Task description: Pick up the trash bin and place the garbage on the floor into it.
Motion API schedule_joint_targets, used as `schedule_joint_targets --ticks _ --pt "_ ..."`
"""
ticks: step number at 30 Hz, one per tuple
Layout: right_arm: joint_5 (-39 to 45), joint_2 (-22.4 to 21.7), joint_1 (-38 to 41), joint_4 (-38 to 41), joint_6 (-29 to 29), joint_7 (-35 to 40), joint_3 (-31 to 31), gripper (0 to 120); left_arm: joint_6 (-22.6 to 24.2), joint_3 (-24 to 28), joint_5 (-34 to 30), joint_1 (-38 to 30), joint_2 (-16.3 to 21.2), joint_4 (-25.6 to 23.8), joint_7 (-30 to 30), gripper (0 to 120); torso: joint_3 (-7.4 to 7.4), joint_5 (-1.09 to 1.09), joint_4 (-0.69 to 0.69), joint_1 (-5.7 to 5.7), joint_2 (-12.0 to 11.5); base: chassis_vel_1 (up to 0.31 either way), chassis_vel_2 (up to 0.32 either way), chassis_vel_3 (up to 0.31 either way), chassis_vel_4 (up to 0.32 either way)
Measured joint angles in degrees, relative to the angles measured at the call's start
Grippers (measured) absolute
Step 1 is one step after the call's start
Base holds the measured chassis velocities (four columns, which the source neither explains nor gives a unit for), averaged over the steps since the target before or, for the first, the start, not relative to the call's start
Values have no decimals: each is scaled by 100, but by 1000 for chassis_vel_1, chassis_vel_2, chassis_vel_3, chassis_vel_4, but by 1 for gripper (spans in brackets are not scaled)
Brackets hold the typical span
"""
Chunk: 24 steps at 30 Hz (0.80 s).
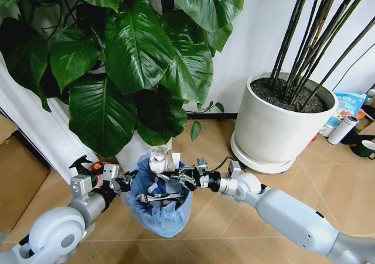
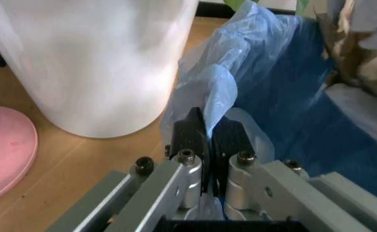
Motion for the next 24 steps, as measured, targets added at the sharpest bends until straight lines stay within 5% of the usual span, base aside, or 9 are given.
schedule_joint_targets --ticks 24 --pt "140 -435 48 740 -77 87 -109 97 1 -37 -28 -74 -1 45 -6 0 0 0 -1 -1 0 0 0 0 0"
